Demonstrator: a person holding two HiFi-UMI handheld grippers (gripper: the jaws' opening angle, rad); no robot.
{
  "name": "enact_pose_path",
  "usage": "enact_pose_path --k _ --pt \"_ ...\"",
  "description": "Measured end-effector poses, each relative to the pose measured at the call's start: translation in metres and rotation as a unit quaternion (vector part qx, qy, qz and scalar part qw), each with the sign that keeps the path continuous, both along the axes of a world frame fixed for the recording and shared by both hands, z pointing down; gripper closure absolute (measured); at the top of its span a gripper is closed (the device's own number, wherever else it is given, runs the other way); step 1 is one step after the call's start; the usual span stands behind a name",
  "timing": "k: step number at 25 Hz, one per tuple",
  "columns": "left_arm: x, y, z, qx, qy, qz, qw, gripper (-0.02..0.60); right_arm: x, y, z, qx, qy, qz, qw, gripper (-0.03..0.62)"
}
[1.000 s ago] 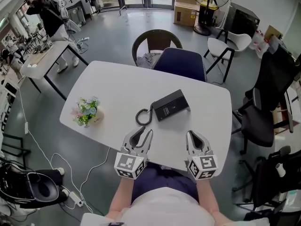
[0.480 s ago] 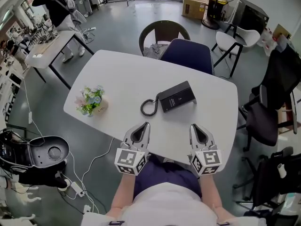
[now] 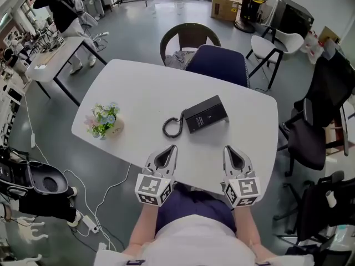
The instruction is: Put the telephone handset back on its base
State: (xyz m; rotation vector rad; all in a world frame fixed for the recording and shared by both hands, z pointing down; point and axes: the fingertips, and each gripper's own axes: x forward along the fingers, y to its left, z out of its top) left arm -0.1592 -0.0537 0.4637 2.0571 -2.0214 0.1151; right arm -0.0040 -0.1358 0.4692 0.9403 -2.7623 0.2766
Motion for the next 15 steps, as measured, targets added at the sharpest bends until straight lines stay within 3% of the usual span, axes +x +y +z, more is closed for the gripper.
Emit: enact_pose_path --k 15 --pt "0.005 0.003 0.012 -0.014 0.012 -0.017 0.9997 0.566 0.004 0.005 0.009 -0.012 0.004 -0.014 1.000 0.557"
